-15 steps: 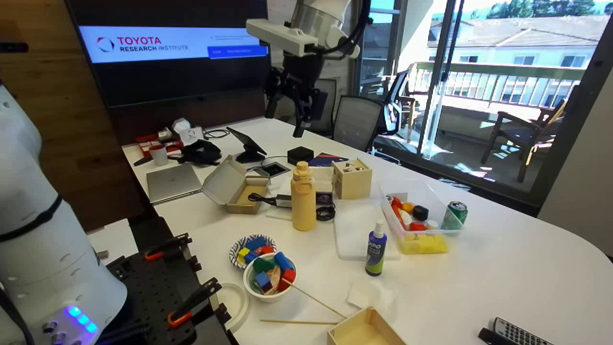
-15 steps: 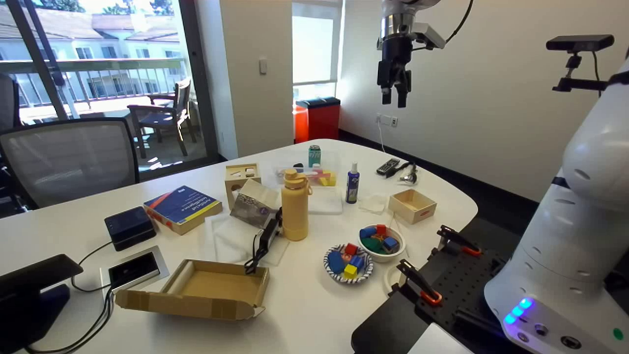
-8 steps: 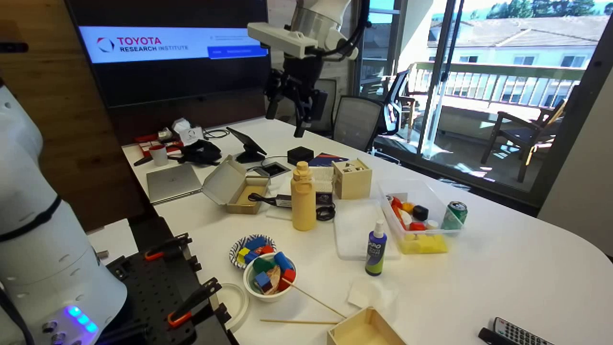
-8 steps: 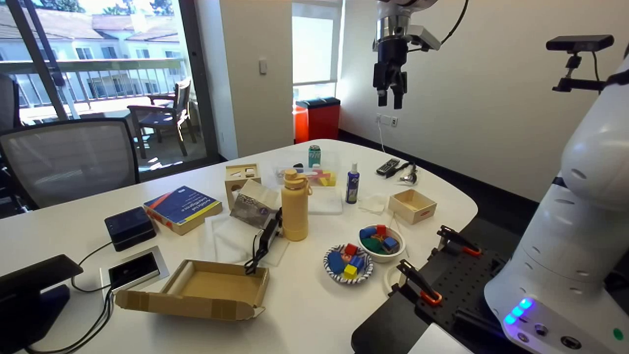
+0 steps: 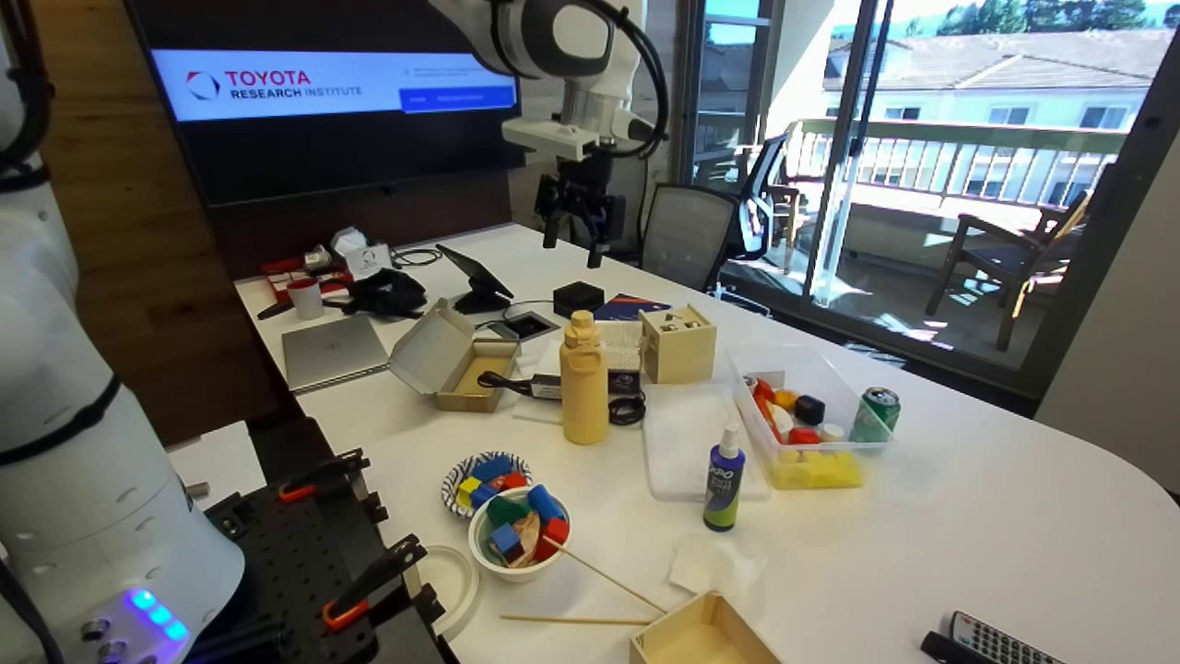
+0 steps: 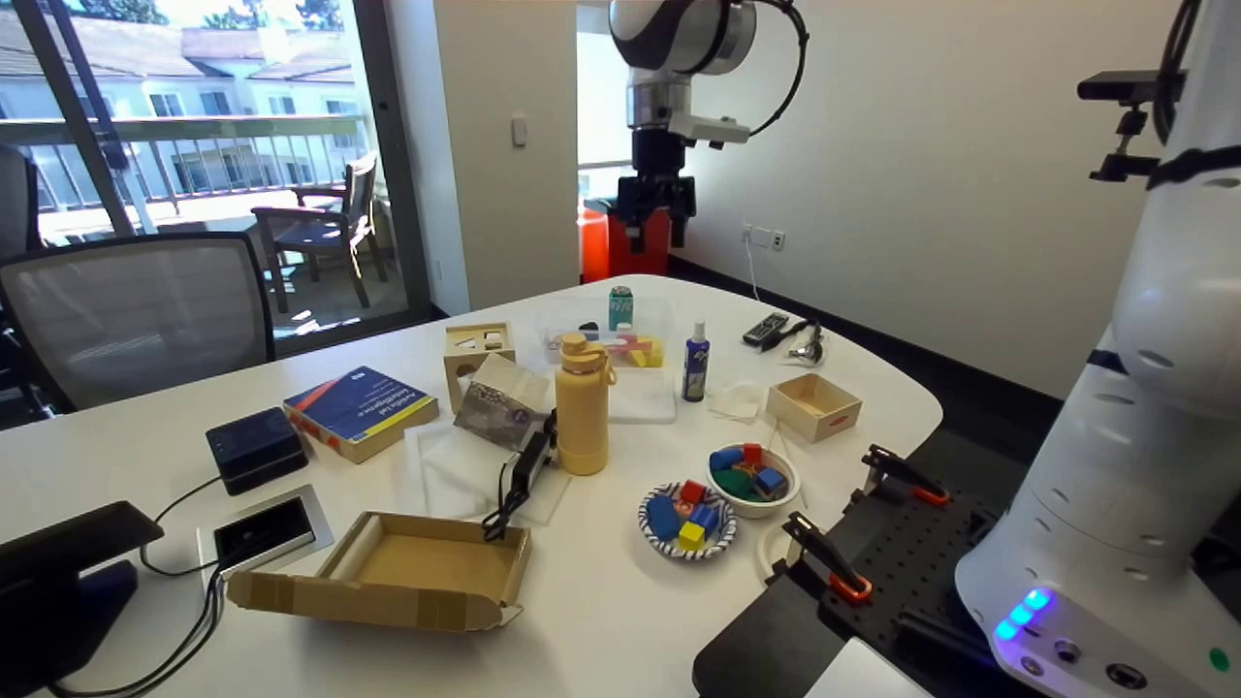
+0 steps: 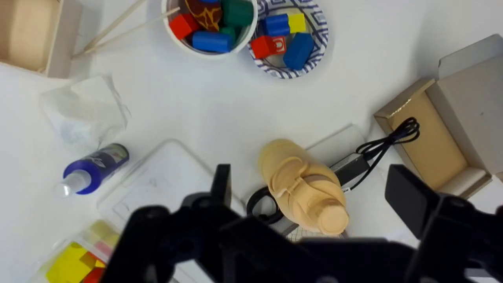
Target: Turn the beige bottle to the right
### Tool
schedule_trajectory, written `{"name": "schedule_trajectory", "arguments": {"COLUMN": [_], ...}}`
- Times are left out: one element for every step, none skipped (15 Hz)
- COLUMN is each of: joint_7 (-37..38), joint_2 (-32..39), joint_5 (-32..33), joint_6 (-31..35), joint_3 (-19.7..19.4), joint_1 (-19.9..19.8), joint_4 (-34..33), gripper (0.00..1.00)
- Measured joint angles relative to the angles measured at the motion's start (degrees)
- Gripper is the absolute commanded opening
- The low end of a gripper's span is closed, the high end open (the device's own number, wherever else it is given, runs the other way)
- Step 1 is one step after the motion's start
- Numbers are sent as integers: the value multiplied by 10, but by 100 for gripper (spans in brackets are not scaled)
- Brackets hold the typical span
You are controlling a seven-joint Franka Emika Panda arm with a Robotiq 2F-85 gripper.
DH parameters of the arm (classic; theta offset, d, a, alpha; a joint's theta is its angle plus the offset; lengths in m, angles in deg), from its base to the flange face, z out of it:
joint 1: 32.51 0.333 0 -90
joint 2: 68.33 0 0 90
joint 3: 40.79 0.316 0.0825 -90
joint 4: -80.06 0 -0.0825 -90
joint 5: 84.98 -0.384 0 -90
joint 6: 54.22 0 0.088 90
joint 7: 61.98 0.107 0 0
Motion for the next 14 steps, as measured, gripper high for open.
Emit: {"name": "schedule_trajectory", "arguments": {"joint_7": [20,42,66,92,119,144,167,188,209,225,238,249,259,268], "joint_2": [17,31,42,52,60,68,74,80,85,91,97,103,109,114], "joint_5": [6,14,25,36,47,56,63,69,75,76,77,77,77,77], "joint_6": [24,49,74,96,119,142,165,190,214,234,249,259,265,269], "joint_3": [8,15,19,21,22,22,22,22,23,23,22,22,22,21], "joint_1": [6,13,20,26,33,40,45,51,57,62,67,70,74,76], "joint_4": [-4,-6,-6,-6,-5,-3,-1,4,9,12,16,18,19,20], "gripper": [100,100,100,100,100,100,100,100,100,100,100,100,100,100]}}
